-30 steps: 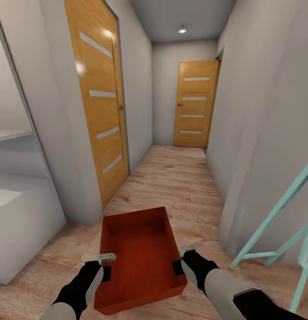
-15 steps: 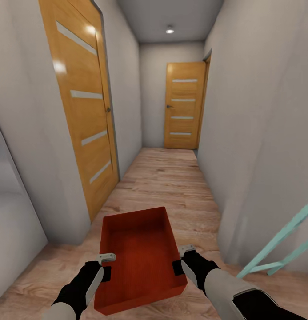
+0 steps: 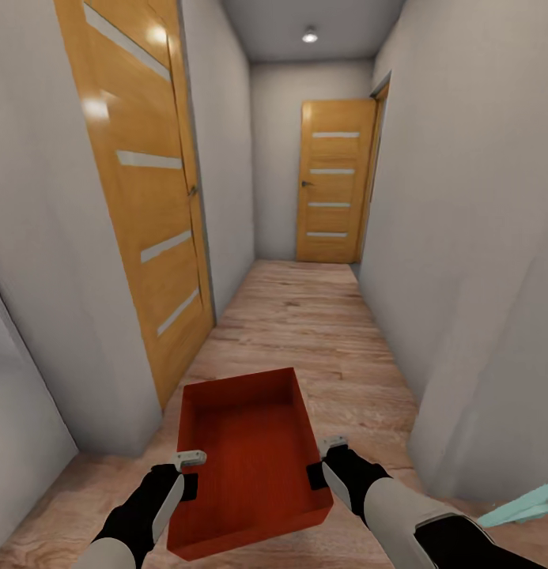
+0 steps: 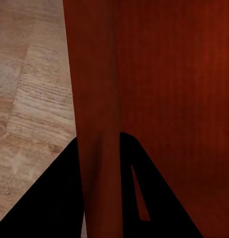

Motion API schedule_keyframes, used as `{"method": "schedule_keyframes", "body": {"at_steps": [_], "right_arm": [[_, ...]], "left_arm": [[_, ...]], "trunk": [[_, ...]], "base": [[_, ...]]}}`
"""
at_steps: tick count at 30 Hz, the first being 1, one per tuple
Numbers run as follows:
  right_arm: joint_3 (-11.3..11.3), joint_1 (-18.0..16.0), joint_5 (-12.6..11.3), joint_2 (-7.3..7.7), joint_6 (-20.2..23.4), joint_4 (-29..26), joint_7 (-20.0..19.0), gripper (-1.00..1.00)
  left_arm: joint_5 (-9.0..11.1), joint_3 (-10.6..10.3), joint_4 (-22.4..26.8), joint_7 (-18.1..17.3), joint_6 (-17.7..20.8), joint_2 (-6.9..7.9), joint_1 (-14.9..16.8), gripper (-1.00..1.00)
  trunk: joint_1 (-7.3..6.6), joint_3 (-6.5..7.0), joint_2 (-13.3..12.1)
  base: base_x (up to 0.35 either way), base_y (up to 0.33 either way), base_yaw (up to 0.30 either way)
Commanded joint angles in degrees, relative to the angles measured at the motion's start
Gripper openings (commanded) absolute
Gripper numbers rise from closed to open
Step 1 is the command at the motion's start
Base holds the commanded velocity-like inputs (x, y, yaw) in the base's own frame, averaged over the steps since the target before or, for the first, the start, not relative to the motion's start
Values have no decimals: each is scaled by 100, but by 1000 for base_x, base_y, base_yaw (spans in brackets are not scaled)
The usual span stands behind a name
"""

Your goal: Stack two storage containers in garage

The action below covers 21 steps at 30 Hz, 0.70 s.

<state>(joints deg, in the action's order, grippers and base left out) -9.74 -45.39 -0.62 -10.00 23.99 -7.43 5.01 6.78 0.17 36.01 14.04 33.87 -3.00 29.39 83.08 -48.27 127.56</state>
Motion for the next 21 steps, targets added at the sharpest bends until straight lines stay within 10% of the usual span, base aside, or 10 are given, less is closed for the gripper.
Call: {"method": "schedule_keyframes", "body": {"at_steps": [1, 21], "right_arm": [[-63, -49, 63, 0, 45, -13, 0, -100], [-57, -49, 60, 0, 45, -8, 0, -100]], "left_arm": [[280, -96, -5, -25, -21, 19, -3, -100], [280, -96, 0, -25, -21, 19, -3, -100]], "trunk": [[2, -15, 3], [2, -114, 3]], "base": [[341, 146, -81], [341, 146, -222]]}}
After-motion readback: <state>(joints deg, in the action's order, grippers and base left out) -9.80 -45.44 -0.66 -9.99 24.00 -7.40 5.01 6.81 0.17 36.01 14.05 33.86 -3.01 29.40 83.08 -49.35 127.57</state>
